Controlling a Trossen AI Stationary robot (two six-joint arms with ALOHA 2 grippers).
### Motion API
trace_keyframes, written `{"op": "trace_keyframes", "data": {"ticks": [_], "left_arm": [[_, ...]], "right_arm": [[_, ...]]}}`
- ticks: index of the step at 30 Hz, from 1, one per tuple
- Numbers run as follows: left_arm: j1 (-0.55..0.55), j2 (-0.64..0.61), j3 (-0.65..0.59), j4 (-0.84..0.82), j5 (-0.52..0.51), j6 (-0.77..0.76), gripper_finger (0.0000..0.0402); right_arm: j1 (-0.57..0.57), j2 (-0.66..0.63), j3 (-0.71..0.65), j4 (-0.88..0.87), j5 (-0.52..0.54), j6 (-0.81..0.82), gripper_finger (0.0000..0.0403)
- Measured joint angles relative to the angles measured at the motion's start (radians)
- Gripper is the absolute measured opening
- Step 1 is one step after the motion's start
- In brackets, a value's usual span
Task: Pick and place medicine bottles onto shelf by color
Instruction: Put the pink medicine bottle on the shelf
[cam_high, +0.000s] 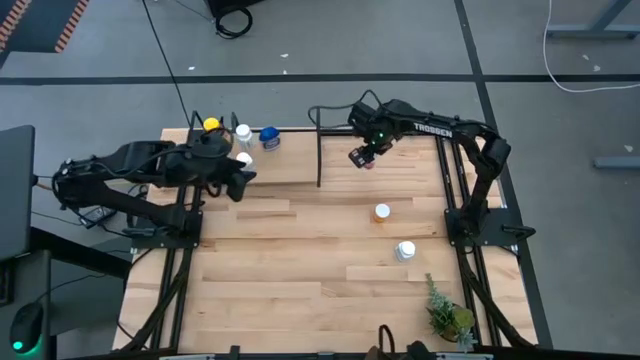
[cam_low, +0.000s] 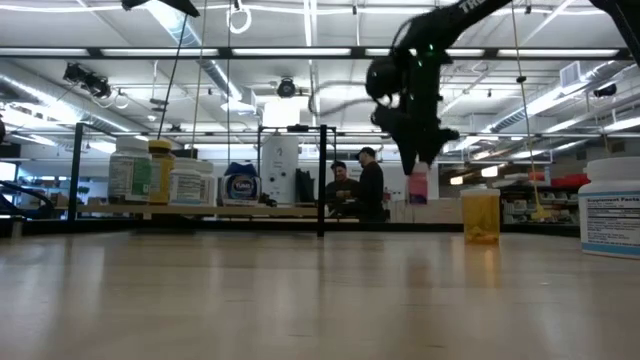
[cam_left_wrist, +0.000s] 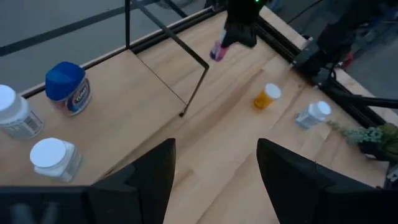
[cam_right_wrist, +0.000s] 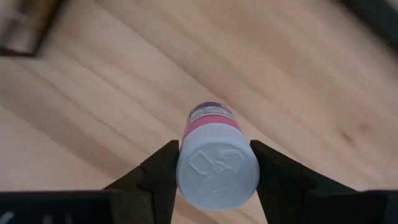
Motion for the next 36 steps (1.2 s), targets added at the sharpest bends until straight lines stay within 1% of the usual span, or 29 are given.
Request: {"op": "trace_keyframes", "data": {"ticks": [4, 8, 12, 16, 20, 23, 29, 36], "left_arm": [[-0.001, -0.022, 0.0, -0.023, -0.001, 0.006, 0.0231], [-0.001, -0.028, 0.0, -0.073, -0.039, 0.014, 0.0227], [0.0, -0.028, 0.0, -0.108, -0.094, 0.061, 0.0218], [0.021, -0.028, 0.0, -0.105, -0.101, 0.105, 0.0209], [0.026, -0.028, 0.0, -0.104, -0.1, 0.111, 0.0201], [0.025, -0.028, 0.0, -0.104, -0.097, 0.108, 0.0197], [0.025, -0.028, 0.0, -0.103, -0.07, 0.102, 0.0195], [0.025, -0.028, 0.0, -0.103, -0.037, 0.082, 0.0193]], "right_arm": [[0.009, 0.0, 0.17, -0.092, 0.018, 0.04, 0.0183], [0.01, 0.0, 0.314, -0.136, 0.01, 0.066, 0.0184], [0.04, 0.0, 0.4, -0.154, 0.002, 0.047, 0.0183], [0.1, 0.0, 0.473, -0.126, 0.003, -0.012, 0.0184], [0.158, 0.0, 0.522, -0.055, 0.003, 0.0, 0.0184], [0.184, -0.001, 0.531, -0.004, 0.005, 0.018, 0.0184], [0.198, -0.001, 0.53, 0.061, 0.009, 0.029, 0.0184], [0.209, -0.001, 0.53, 0.131, -0.049, 0.011, 0.0184]]}}
